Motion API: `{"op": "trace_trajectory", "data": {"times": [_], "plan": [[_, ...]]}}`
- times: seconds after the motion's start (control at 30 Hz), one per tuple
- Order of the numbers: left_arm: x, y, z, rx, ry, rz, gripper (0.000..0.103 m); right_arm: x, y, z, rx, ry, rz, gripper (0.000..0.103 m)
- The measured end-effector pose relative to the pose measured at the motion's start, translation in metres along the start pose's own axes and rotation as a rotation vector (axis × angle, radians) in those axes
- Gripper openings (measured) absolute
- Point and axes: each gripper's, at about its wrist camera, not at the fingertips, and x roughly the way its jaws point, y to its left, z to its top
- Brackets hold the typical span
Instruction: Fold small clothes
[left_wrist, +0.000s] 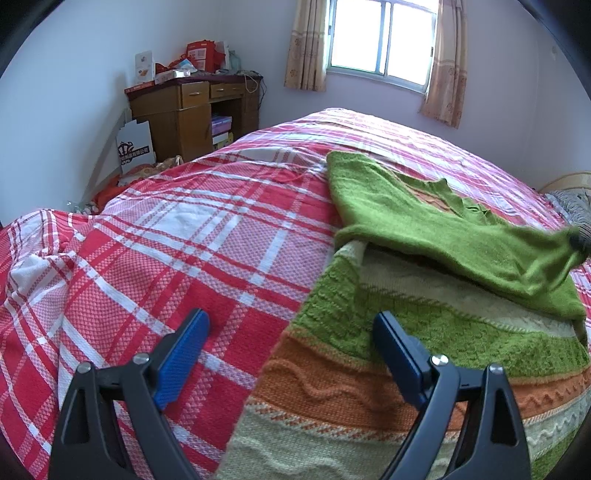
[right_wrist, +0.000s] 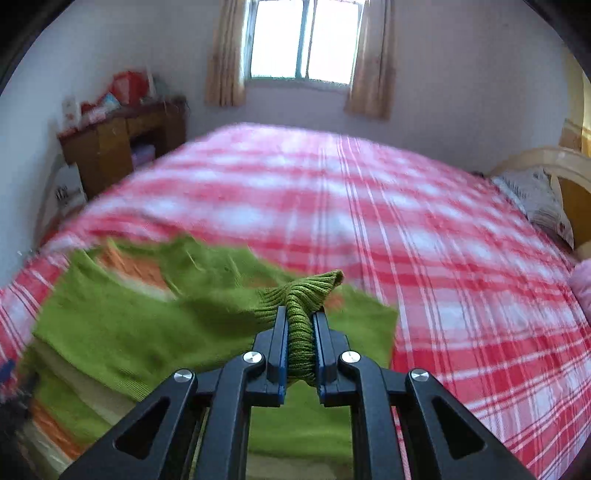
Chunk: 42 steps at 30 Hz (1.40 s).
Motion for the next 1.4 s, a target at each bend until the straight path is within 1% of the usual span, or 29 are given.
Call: {"op": "trace_trajectory", "data": {"times": [0.03, 0.1, 0.13, 0.17, 0.2, 0.23, 0.27, 0.3, 0.33, 0.37, 0.43, 0.5, 0.53, 0.63, 0.67, 0.7, 0.73, 0.77, 0.83, 0.87, 0.9, 0.97, 1.0, 1.1, 1.13, 1.2, 1.3, 1.37, 1.4], "plan": [[0.000, 0.000, 0.000, 0.001, 0.002, 0.002, 0.093, 0.011, -0.003, -0.006, 0.002, 0.049, -0.027, 0.025], [-0.001, -0.001, 0.002, 0.009, 0.015, 0.006, 0.093, 0.028, -0.013, -0.020, 0.027, 0.125, -0.102, 0.028], [-0.002, -0.001, 0.004, 0.018, 0.026, 0.007, 0.093, 0.024, -0.020, -0.025, 0.046, 0.113, -0.093, 0.029], [-0.004, -0.002, 0.006, 0.034, 0.031, 0.005, 0.094, 0.016, -0.029, -0.029, 0.082, 0.083, -0.097, 0.037], [-0.006, -0.005, 0.009, 0.050, 0.029, 0.009, 0.094, 0.010, -0.034, -0.033, 0.106, 0.065, -0.124, 0.043], [-0.009, -0.008, 0.012, 0.069, 0.019, 0.021, 0.094, -0.005, -0.044, -0.035, 0.153, 0.015, -0.182, 0.053], [-0.014, -0.010, 0.018, 0.093, -0.003, 0.039, 0.094, -0.013, -0.048, -0.036, 0.175, -0.016, -0.196, 0.055], [-0.016, -0.014, 0.023, 0.104, -0.016, 0.050, 0.096, -0.025, -0.053, -0.036, 0.202, -0.063, -0.180, 0.055], [-0.017, -0.016, 0.027, 0.105, -0.020, 0.051, 0.099, -0.035, -0.056, -0.034, 0.216, -0.102, -0.103, 0.055], [-0.017, -0.018, 0.036, 0.099, -0.027, 0.036, 0.102, -0.038, -0.054, -0.032, 0.210, -0.110, -0.036, 0.055], [-0.013, -0.022, 0.049, 0.079, -0.049, 0.014, 0.102, -0.037, -0.040, -0.026, 0.152, -0.081, 0.074, 0.055], [-0.004, -0.027, 0.060, 0.070, -0.057, 0.018, 0.102, -0.032, -0.023, -0.023, 0.100, -0.067, 0.131, 0.055], [0.003, -0.029, 0.063, 0.067, -0.052, 0.025, 0.102, -0.028, -0.012, -0.024, 0.061, -0.059, 0.140, 0.055], [0.032, -0.039, 0.061, 0.099, 0.023, 0.076, 0.102, -0.010, 0.009, -0.034, -0.001, -0.004, 0.145, 0.055], [0.046, -0.042, 0.057, 0.126, 0.070, 0.119, 0.102, -0.002, 0.015, -0.039, -0.002, 0.028, 0.147, 0.055], [0.051, -0.043, 0.053, 0.136, 0.095, 0.133, 0.103, 0.012, 0.019, -0.044, -0.001, 0.083, 0.149, 0.055], [0.053, -0.041, 0.052, 0.128, 0.109, 0.120, 0.103, 0.014, 0.017, -0.048, 0.000, 0.073, 0.154, 0.056], [0.050, -0.039, 0.053, 0.117, 0.100, 0.109, 0.103, 0.012, 0.015, -0.046, 0.002, 0.072, 0.158, 0.056], [0.047, -0.034, 0.056, 0.118, 0.102, 0.099, 0.103, 0.009, 0.011, -0.044, 0.011, 0.103, 0.162, 0.056], [0.045, -0.032, 0.055, 0.127, 0.115, 0.101, 0.103, 0.003, 0.007, -0.044, 0.026, 0.098, 0.157, 0.056], [0.040, -0.029, 0.055, 0.132, 0.116, 0.098, 0.103, -0.013, -0.001, -0.045, 0.056, 0.061, 0.160, 0.056], [0.018, -0.021, 0.050, 0.134, 0.076, 0.086, 0.103, -0.041, -0.017, -0.048, 0.083, -0.007, 0.176, 0.056], [0.009, -0.018, 0.048, 0.137, 0.059, 0.080, 0.103, -0.065, -0.026, -0.054, 0.086, -0.047, 0.168, 0.056], [-0.021, -0.004, 0.033, 0.139, 0.040, 0.029, 0.103, -0.106, -0.048, -0.070, 0.078, -0.086, 0.171, 0.056], [-0.027, -0.001, 0.029, 0.139, 0.038, 0.021, 0.103, -0.125, -0.057, -0.083, 0.072, -0.088, 0.174, 0.056], [-0.042, 0.009, 0.017, 0.141, 0.030, 0.024, 0.103, -0.145, -0.068, -0.101, 0.061, -0.069, 0.175, 0.056], [-0.061, 0.025, 0.004, 0.130, 0.013, 0.053, 0.103, -0.162, -0.080, -0.136, 0.049, -0.016, 0.197, 0.056], [-0.068, 0.031, -0.001, 0.130, 0.012, 0.066, 0.103, -0.173, -0.086, -0.170, 0.029, 0.037, 0.179, 0.056], [-0.072, 0.034, -0.004, 0.137, 0.011, 0.070, 0.103, -0.173, -0.087, -0.179, 0.028, 0.053, 0.173, 0.056]]}}
